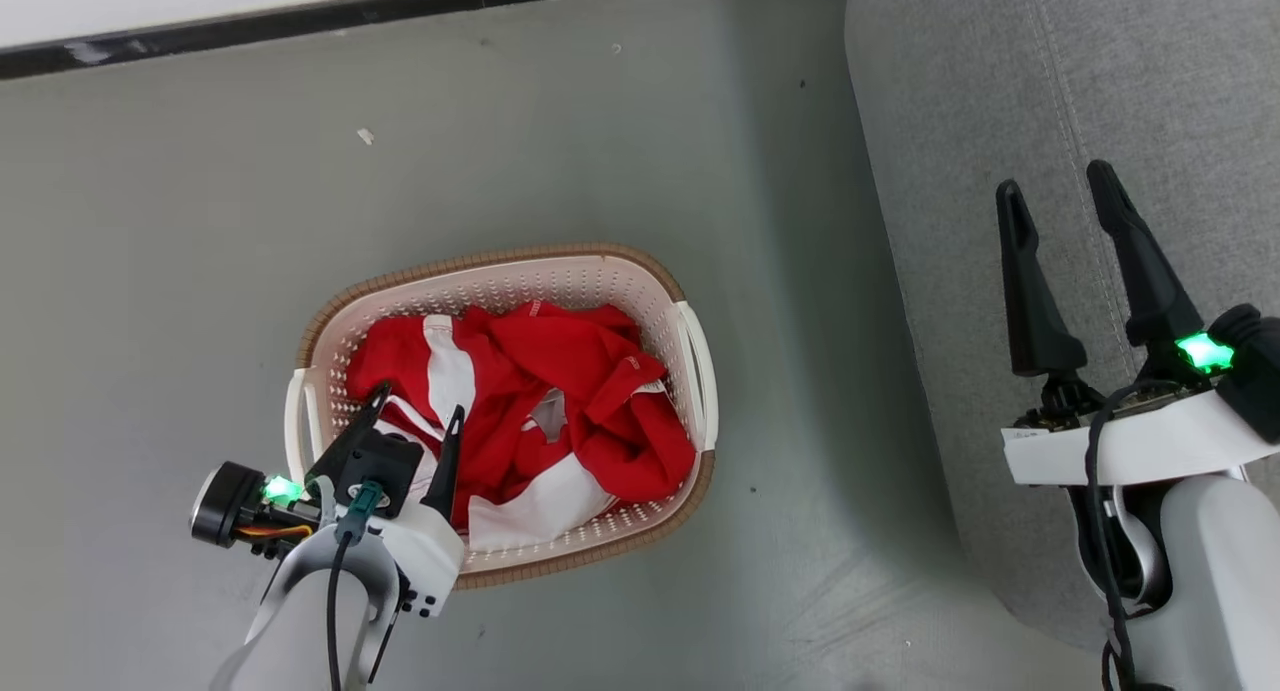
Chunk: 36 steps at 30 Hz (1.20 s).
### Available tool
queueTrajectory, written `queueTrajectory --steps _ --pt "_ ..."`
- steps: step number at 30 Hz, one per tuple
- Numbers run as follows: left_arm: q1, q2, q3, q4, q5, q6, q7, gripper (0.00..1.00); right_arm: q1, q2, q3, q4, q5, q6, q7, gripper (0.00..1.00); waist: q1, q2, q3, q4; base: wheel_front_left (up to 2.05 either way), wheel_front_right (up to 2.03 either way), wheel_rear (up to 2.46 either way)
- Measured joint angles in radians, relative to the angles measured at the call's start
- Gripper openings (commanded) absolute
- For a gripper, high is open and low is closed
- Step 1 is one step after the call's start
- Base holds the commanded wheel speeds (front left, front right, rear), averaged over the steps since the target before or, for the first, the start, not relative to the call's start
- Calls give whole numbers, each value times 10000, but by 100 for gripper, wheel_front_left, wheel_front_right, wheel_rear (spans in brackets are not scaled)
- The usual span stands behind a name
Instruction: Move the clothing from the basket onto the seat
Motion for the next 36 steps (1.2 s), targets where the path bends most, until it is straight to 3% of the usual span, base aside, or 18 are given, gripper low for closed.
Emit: queueTrajectory --steps 26,36 --pt "-2029 408 -669 2188 1080 -54 -8 100 -1650 -10 299 0 483 0 -12 100 0 0 2068 -830 0 0 0" --pt "-2683 598 -617 2836 1258 259 4 100 -2030 -12 370 31 506 0 -12 100 0 0 2572 -1020 0 0 0"
